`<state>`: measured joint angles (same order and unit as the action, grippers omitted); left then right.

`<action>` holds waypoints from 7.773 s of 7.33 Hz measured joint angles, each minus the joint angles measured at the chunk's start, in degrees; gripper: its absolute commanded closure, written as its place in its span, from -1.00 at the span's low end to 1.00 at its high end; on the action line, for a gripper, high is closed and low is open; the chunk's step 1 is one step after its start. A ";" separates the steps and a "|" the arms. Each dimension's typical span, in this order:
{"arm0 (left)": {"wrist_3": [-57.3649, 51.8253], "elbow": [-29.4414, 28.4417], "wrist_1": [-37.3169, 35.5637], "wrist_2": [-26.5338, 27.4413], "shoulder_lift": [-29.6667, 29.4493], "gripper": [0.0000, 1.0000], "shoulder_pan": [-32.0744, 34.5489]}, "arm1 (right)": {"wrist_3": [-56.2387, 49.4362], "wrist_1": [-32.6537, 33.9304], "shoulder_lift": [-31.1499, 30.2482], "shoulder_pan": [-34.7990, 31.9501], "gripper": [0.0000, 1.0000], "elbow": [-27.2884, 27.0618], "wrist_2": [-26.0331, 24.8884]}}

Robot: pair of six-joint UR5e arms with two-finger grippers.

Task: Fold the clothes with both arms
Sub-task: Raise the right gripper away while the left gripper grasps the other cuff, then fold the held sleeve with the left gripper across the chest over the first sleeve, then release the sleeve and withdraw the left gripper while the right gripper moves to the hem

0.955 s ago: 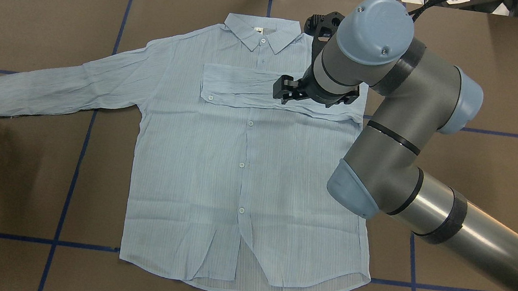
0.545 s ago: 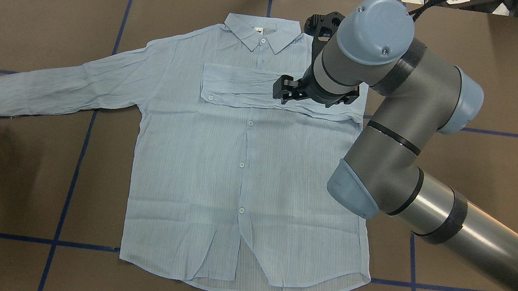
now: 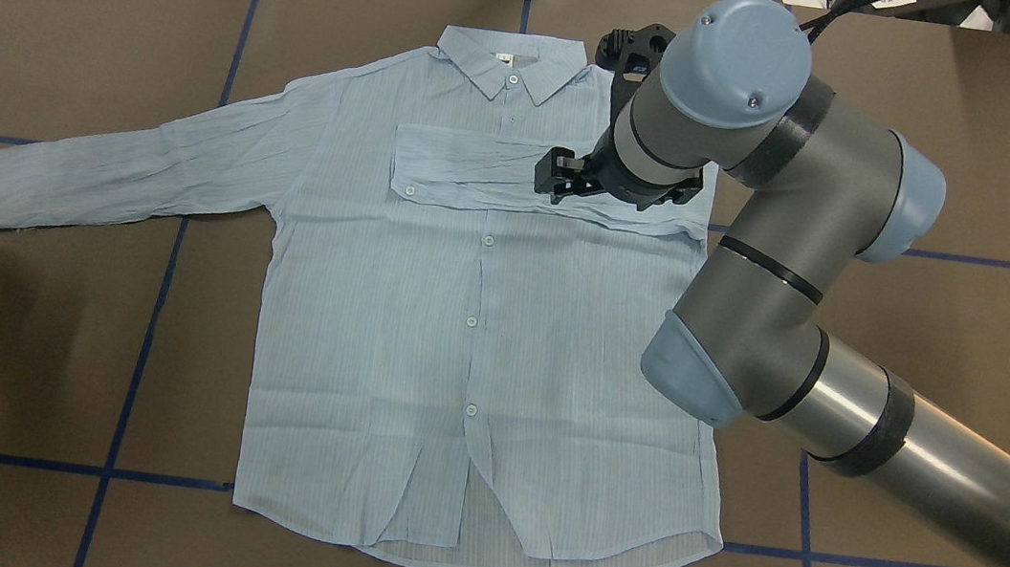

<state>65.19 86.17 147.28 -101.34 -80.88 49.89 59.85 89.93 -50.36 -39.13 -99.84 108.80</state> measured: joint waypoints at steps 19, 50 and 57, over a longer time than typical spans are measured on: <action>28.36 1.37 -33.49 -2.45 -57.09 1.00 -13.20 | -16.59 -0.30 -19.34 -13.18 -1.00 -6.60 9.88; 21.29 30.05 -43.31 4.57 -31.89 -0.89 -20.37 | 18.01 -15.92 -36.57 21.67 -0.10 -15.12 -2.42; 21.29 30.46 -43.31 4.57 -31.71 -0.86 -20.43 | 18.02 -15.93 -37.89 21.69 0.40 -15.65 -1.20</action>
<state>86.48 116.63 103.97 -96.77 -112.59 29.45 77.87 73.99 -88.25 -17.43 -115.49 107.61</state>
